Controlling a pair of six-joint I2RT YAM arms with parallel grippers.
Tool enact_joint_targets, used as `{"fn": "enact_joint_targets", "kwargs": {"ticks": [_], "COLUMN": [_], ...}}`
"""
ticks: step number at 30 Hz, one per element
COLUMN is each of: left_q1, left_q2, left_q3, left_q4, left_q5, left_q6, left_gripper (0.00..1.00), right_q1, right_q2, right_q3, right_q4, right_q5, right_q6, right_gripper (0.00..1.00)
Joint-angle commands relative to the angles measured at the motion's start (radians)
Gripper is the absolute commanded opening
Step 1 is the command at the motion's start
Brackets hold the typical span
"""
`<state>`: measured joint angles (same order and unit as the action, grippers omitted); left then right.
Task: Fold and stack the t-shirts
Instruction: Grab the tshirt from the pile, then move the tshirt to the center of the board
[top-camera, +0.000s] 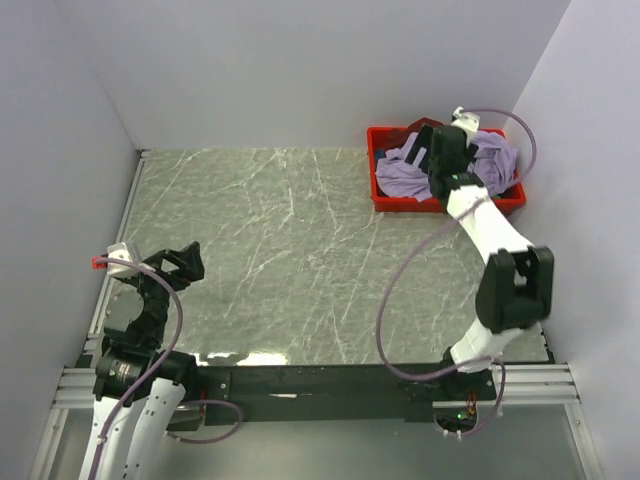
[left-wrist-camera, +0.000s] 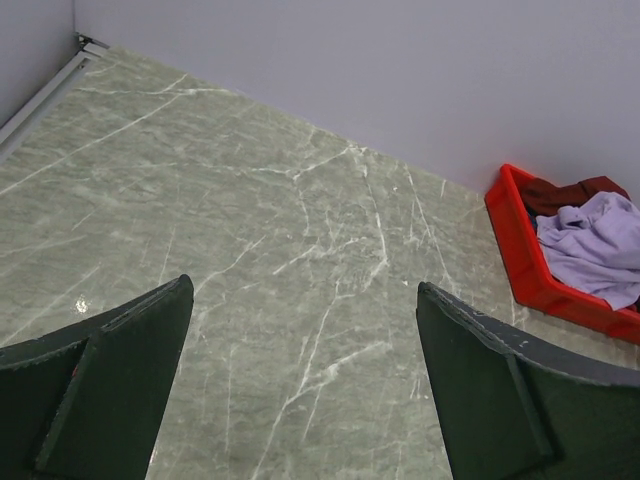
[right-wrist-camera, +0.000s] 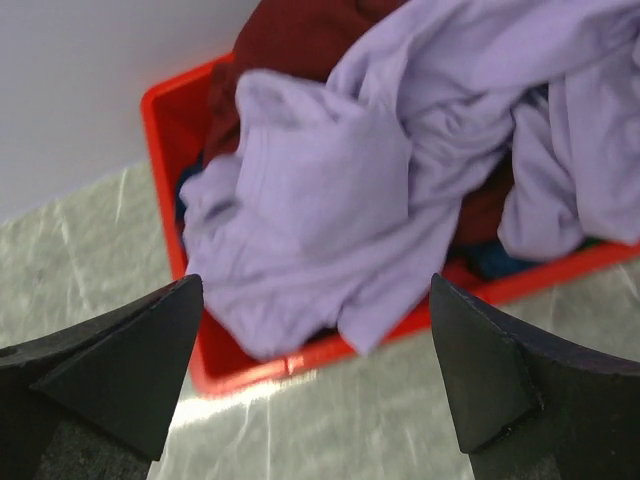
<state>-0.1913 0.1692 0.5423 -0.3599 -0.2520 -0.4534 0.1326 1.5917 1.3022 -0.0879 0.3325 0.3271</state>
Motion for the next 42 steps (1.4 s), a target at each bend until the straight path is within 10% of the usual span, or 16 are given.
{"fn": "enact_joint_targets", "kwargs": {"ticks": [1, 13, 23, 35, 42], "left_q1": [0.000, 0.000, -0.002, -0.022, -0.042], "left_q2": [0.026, 0.082, 0.064, -0.003, -0.033], "left_q3": [-0.001, 0.010, 0.004, -0.011, -0.015], "left_q4": [0.026, 0.009, 0.019, 0.041, 0.044], "left_q5": [-0.003, -0.010, 0.005, -0.012, -0.010], "left_q6": [0.016, 0.013, 0.019, 0.021, 0.015], "left_gripper": [0.99, 0.99, 1.00, 0.99, 0.99], "right_q1": [-0.027, -0.045, -0.037, 0.192, 0.698], "right_q2": [0.127, 0.557, 0.449, -0.158, -0.381], "right_q3": [0.190, 0.591, 0.453, 0.192, -0.190], "right_q4": [0.027, -0.121, -0.111, -0.302, -0.208], "right_q5": [0.040, 0.096, 0.063, 0.066, -0.087], "right_q6": [0.046, 0.093, 0.072, 0.050, 0.366], "right_gripper": [1.00, 0.87, 0.02, 0.00, 0.00]}}
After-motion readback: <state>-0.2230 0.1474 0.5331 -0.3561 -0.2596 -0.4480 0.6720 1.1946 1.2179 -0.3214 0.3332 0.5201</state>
